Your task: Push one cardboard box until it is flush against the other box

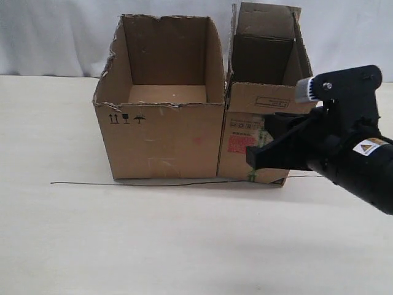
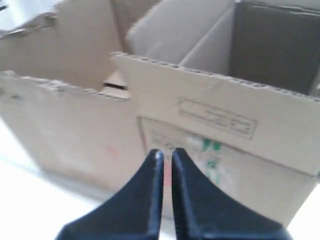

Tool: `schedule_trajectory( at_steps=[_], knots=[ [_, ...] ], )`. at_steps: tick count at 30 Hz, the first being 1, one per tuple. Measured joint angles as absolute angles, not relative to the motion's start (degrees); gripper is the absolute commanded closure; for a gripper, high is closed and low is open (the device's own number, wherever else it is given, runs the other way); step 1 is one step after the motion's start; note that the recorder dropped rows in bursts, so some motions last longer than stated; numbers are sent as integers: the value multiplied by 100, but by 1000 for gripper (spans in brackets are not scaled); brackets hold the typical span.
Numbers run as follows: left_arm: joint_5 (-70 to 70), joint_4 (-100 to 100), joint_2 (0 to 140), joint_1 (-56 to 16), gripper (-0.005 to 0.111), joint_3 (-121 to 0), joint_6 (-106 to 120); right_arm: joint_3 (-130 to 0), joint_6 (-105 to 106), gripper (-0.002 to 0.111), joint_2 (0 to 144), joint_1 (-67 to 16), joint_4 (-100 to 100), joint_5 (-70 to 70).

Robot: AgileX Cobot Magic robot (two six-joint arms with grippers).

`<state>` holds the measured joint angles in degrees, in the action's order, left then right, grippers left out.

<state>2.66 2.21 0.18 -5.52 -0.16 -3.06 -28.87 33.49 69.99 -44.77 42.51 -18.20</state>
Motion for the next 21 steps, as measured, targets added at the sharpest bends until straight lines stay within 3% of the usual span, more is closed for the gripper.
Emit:
schedule_trajectory(
  at_steps=[5,11,21],
  knots=[
    [266,221,18,-552,107,-16,-306,-2665,3441,103,6792,-4198,4275,-1224],
    [266,221,18,-552,107,-16,-306,-1989,3273,103,7131,-3791,4297,-1839],
    [266,221,18,-552,107,-16,-306,-1962,2428,103,7757,-3715,3341,-2541]
  ],
)
